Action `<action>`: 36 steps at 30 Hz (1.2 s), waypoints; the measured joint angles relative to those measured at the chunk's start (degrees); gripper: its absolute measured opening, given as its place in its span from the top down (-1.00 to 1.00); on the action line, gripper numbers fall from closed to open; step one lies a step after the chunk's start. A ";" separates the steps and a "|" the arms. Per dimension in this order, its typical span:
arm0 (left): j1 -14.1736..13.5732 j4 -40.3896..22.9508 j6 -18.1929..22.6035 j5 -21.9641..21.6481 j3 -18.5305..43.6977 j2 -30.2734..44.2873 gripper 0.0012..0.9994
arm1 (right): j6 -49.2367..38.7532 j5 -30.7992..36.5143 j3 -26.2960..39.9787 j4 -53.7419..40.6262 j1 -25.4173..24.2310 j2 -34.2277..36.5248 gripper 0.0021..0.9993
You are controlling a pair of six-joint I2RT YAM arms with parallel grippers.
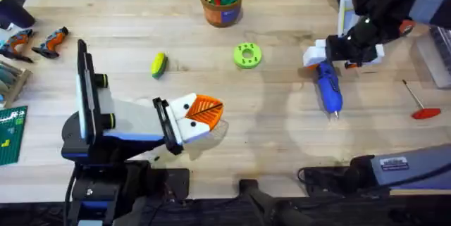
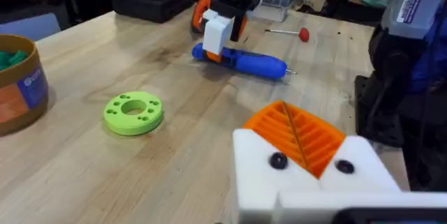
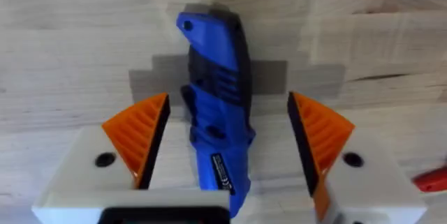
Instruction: Pick up the gripper from the table and insert it into the empty holder that is missing its gripper. Then pick up a screw, insert it into the mounting hole, and use the screwdriver to tighten it. Finally, clean up the table by picking up the vegetable and placing it into the bucket.
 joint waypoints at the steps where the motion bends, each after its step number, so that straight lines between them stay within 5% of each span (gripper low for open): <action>1: 0.00 0.00 0.00 0.00 -0.01 -0.01 0.99 | -0.25 0.00 0.01 0.24 -0.20 0.43 -0.99; 24: 0.00 0.00 0.00 0.00 0.01 -0.02 0.99 | -2.14 -0.45 0.00 2.33 -0.12 5.76 -0.89; 27: 0.00 0.00 0.00 0.00 0.01 0.00 0.99 | -2.31 -0.63 0.00 2.21 0.05 5.76 -0.59; 28: 0.00 0.00 0.00 0.00 -0.01 -0.01 0.99 | -2.36 -0.64 0.00 2.14 0.10 5.78 -0.21; 30: 0.00 0.00 0.00 0.00 0.01 0.00 0.99 | -2.48 -0.40 0.00 2.13 0.10 5.78 0.06; 33: 0.00 0.00 0.00 0.00 0.00 0.00 0.99 | -2.57 -0.40 0.00 2.19 0.10 5.86 0.73; 36: 0.00 0.00 0.00 0.00 0.01 0.00 0.99 | -2.55 -0.46 -0.02 2.35 0.10 5.92 0.95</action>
